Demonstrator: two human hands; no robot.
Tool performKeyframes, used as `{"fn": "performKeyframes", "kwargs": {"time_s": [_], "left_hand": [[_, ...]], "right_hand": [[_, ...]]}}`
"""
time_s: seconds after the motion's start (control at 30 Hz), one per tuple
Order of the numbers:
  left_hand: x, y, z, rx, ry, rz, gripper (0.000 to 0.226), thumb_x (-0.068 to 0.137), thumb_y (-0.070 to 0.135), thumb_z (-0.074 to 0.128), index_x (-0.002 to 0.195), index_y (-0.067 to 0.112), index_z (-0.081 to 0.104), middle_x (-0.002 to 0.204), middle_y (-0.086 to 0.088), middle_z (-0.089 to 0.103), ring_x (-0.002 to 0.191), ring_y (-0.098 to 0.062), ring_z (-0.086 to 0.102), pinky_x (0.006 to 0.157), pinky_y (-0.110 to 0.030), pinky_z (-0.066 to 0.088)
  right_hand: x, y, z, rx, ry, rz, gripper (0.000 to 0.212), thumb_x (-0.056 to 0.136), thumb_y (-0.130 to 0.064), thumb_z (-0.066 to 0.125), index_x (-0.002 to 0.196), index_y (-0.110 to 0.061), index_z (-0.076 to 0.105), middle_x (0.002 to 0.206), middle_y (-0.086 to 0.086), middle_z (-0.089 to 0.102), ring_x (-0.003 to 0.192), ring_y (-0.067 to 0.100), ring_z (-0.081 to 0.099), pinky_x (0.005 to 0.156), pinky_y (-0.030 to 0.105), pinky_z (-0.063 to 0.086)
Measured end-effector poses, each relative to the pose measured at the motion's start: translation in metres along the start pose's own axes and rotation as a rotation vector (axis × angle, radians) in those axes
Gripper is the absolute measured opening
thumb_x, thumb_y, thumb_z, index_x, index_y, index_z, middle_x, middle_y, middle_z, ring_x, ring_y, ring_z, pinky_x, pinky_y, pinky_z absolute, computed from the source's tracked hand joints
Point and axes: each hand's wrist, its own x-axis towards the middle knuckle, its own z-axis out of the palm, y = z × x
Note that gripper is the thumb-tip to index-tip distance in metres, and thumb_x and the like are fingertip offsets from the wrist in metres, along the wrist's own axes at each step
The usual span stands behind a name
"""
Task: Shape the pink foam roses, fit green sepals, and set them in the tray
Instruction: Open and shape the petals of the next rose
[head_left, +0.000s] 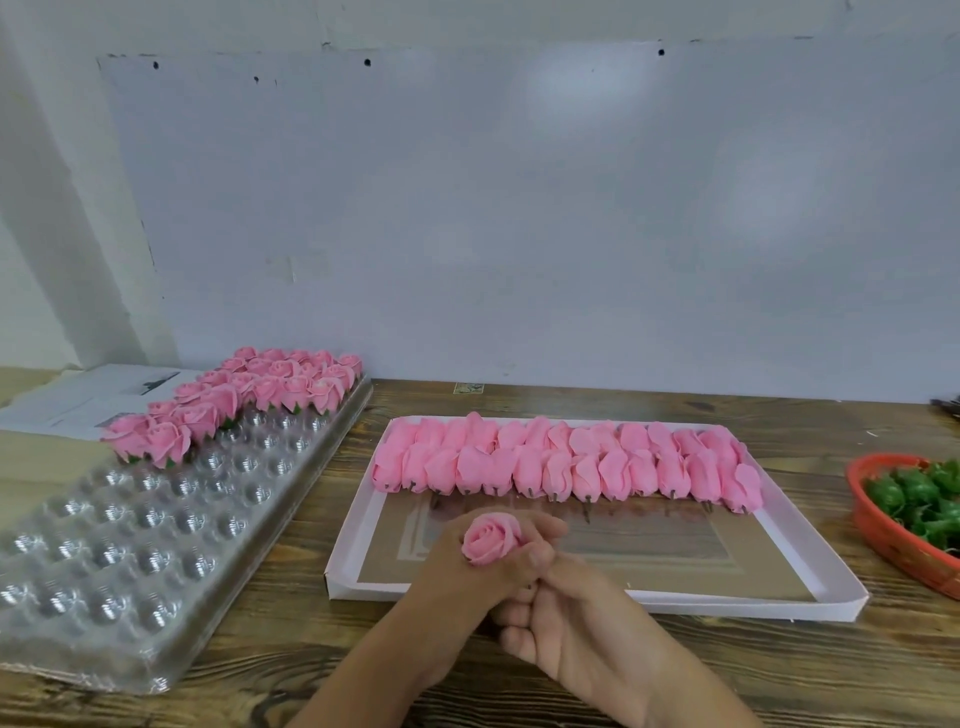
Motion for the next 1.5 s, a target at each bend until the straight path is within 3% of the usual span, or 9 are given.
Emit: {"fn": "performKeyframes", "kwargs": {"time_s": [0.13,0.33,0.53,0.7,0.83,0.97,1.27,1.37,1.5], "left_hand": [[0.0,0.001,0.001,-0.036,0.017,-0.016,0.048,0.063,0.062,0.086,0.078,0.017,0.074,0.108,-0.005,0.074,0.085,-0.017,0.069,0.074,-0.037,0.054],[0.0,0.006,0.003,-0.094,0.161,-0.087,0.071,0.054,0.075,0.082,0.099,0.02,0.077,0.095,-0.008,0.074,0.091,-0.024,0.072,0.079,-0.036,0.059],[-0.002,0.004,0.007,-0.096,0.167,-0.103,0.065,0.054,0.075,0.081,0.092,0.022,0.078,0.094,-0.01,0.074,0.078,-0.028,0.062,0.066,-0.044,0.054],[-0.003,0.0,0.004,-0.108,0.112,-0.102,0.069,0.066,0.075,0.074,0.097,0.014,0.075,0.043,-0.004,0.046,0.032,-0.013,0.039,0.038,-0.02,0.039],[-0.002,-0.001,0.004,-0.127,0.113,-0.096,0.072,0.061,0.08,0.074,0.098,0.018,0.076,0.071,-0.002,0.07,0.049,-0.015,0.05,0.041,-0.024,0.041],[0.0,-0.003,0.001,-0.151,0.129,-0.115,0.074,0.062,0.08,0.073,0.103,0.019,0.076,0.094,-0.013,0.073,0.082,-0.023,0.07,0.063,-0.031,0.057],[0.002,-0.005,0.0,-0.038,0.125,0.011,0.06,0.077,0.07,0.069,0.1,0.015,0.073,0.054,-0.01,0.055,0.04,-0.016,0.049,0.042,-0.024,0.044],[0.002,-0.003,0.003,0.125,0.186,0.129,0.04,0.079,0.062,0.066,0.089,0.024,0.074,0.057,-0.019,0.06,0.048,-0.016,0.059,0.046,-0.024,0.051],[0.001,-0.007,0.005,0.51,0.347,0.305,0.022,0.084,0.055,0.058,0.077,0.034,0.064,0.075,0.009,0.068,0.066,-0.002,0.063,0.058,-0.008,0.045]], "right_hand": [[0.002,0.002,0.006,-0.053,0.075,0.001,0.049,0.075,-0.043,0.079,0.103,-0.003,0.07,0.069,0.011,0.059,0.058,0.016,0.057,0.054,0.027,0.054],[0.005,0.009,0.01,-0.252,0.206,-0.253,0.05,0.072,-0.026,0.082,0.115,-0.004,0.065,0.095,0.012,0.072,0.088,0.021,0.069,0.074,0.031,0.056],[0.004,0.012,0.012,-0.161,0.169,-0.208,0.036,0.079,-0.03,0.078,0.092,0.001,0.064,0.072,0.011,0.063,0.061,0.017,0.059,0.057,0.027,0.053],[0.004,0.011,0.012,-0.186,0.141,-0.074,0.052,0.09,-0.054,0.054,0.086,-0.003,0.063,0.063,0.011,0.056,0.055,0.02,0.054,0.049,0.028,0.046],[0.007,0.012,0.013,-0.276,0.226,-0.149,0.048,0.079,-0.049,0.058,0.095,-0.004,0.062,0.07,0.011,0.064,0.062,0.019,0.059,0.054,0.028,0.05],[0.005,0.013,0.01,-0.331,0.213,-0.285,0.043,0.072,-0.032,0.072,0.104,-0.005,0.063,0.078,0.006,0.069,0.07,0.017,0.064,0.065,0.028,0.055],[0.006,0.011,0.008,-0.296,0.21,-0.181,0.054,0.08,-0.055,0.058,0.088,-0.001,0.059,0.059,0.009,0.053,0.053,0.021,0.056,0.049,0.029,0.048],[0.007,0.011,0.006,-0.291,0.28,-0.142,0.055,0.091,-0.055,0.048,0.095,-0.002,0.062,0.053,0.008,0.049,0.048,0.022,0.053,0.045,0.029,0.045],[0.004,0.007,0.005,-0.302,0.294,-0.049,0.053,0.1,-0.053,0.04,0.081,-0.006,0.056,0.052,0.008,0.041,0.046,0.022,0.049,0.043,0.026,0.041]]}}
